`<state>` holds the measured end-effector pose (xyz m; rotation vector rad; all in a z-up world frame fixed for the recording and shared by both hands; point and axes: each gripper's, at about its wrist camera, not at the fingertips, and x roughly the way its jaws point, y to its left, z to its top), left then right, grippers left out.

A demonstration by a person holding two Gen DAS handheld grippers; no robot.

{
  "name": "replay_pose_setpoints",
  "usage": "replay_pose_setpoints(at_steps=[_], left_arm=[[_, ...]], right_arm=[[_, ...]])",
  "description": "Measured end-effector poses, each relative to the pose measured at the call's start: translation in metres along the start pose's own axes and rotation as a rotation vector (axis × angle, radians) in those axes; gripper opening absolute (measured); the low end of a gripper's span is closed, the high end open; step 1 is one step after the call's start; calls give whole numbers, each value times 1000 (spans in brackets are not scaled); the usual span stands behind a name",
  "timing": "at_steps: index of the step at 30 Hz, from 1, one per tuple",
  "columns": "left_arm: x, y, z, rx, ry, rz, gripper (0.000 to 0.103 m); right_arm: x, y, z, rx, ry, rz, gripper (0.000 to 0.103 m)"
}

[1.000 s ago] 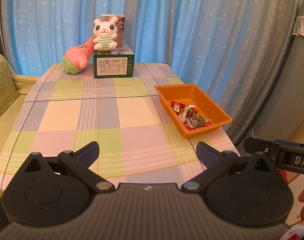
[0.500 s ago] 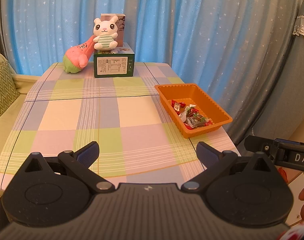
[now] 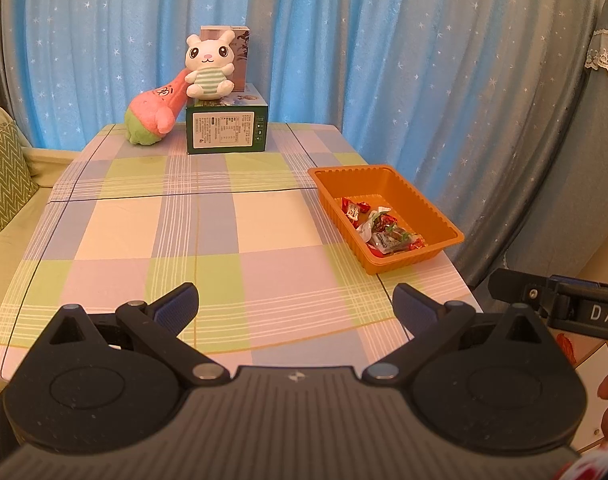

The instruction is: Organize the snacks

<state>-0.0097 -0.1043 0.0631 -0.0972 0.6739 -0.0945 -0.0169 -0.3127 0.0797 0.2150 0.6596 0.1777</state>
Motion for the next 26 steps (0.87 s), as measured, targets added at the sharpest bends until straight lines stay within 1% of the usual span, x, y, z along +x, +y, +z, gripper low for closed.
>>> replay_pose_setpoints(at_steps=[18,26], left_arm=[[2,-1,-2,-1,4,-3,103],[3,3,-6,-16,-4,-16,103]], right_arm=[[1,-1,-1,3,2,0,91],[1,-2,-1,2,2,-1,91]])
